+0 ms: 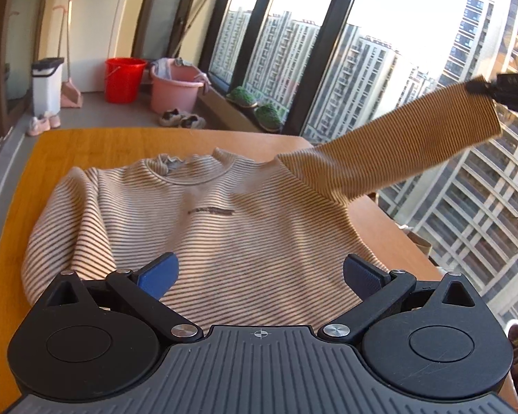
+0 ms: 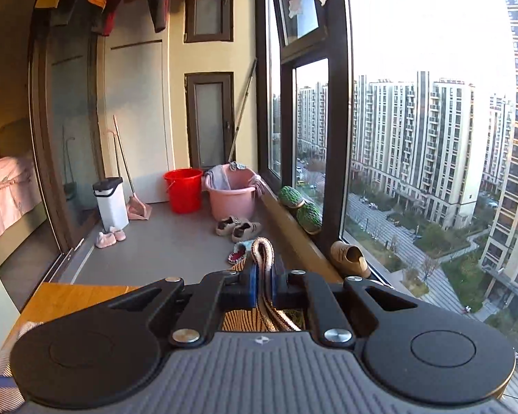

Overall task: Fold clothes
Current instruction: 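Grasp a sleeve cuff with the right gripper and fold it across the body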

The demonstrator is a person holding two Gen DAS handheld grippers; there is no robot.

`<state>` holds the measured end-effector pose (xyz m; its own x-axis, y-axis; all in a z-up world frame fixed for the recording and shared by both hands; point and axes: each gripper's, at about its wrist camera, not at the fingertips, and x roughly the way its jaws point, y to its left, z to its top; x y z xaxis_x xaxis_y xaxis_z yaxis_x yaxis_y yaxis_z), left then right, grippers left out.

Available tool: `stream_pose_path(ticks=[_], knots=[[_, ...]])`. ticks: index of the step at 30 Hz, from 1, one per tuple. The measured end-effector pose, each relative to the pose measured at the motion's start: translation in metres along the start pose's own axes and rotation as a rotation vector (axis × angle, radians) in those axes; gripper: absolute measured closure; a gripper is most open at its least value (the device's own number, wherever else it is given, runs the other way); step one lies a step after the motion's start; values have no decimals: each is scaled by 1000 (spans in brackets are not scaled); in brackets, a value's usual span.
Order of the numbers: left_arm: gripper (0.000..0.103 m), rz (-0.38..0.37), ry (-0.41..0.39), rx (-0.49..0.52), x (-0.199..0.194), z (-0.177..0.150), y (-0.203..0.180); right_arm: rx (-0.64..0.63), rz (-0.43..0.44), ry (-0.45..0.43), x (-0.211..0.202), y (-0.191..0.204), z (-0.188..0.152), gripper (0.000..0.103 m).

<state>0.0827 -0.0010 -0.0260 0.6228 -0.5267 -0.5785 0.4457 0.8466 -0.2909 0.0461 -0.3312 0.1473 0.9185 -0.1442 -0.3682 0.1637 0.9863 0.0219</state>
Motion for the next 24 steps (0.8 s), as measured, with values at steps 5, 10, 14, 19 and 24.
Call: stream_pose_path(ticks=[5,10,14,19,24], knots=[[0,20,2,-12,-3,-2,1,28,131,9,15,39,19,96],[0,41,5,-23,-6,-3,3,5,247,33,32,99,32,96],[0,57,6,-32,-8,-4,4,-27,315,50,44,142,36,96],[0,55,5,-42,-11,-7,6,-29,375,76,54,184,37,95],[0,56,15,-50,-10,-8,8,-17,429,44,55,202,36,78]])
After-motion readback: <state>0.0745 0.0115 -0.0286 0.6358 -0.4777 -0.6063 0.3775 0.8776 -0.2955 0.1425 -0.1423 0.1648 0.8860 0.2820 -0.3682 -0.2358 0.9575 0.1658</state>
